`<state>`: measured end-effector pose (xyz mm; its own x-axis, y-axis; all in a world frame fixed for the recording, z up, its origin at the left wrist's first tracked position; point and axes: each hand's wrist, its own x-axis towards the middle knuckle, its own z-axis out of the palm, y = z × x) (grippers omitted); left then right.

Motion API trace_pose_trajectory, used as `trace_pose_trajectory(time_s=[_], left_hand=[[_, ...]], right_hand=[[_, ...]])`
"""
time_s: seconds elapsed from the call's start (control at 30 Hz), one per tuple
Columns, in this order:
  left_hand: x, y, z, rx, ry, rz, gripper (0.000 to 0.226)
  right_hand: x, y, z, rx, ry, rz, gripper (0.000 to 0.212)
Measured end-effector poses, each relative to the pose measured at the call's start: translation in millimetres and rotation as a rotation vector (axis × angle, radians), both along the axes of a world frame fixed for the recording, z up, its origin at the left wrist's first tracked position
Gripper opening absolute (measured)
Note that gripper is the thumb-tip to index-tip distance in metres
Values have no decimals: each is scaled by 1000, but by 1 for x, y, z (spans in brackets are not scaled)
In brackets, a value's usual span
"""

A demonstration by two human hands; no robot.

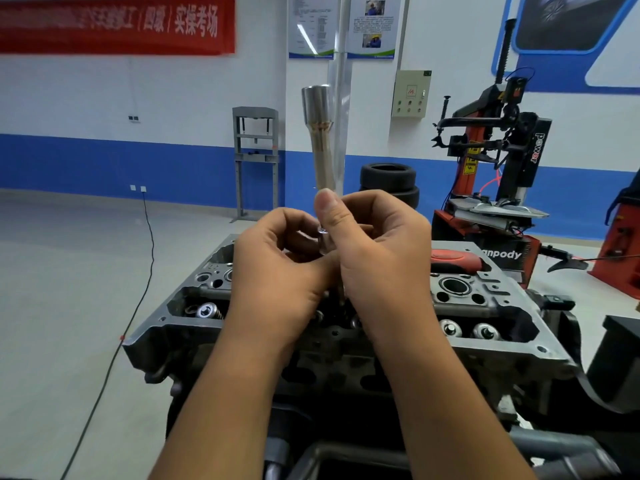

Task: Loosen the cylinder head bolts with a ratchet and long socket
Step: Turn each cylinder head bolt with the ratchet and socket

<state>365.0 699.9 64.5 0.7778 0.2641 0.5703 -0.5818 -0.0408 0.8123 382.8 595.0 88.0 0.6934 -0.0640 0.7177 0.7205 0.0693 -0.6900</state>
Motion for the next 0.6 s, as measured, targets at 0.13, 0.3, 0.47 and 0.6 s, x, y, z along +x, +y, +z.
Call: trace_pose_trajectory(time_s=[0.13,0.3,0.47,0.6], left_hand=[[1,6,-2,-5,32,-93,34],[0,10,-1,59,21,-167,33],[-7,11,2,64,32,-392,33],[-5,6,2,58,27,-212,31]], right_hand=[[-1,-2,0,37,-11,2,23],[-2,-4,0,31,-15,-3,24],[-2,-3,0,-1,-22,-51,24],[-2,-1,0,-1,-2,-20,24]])
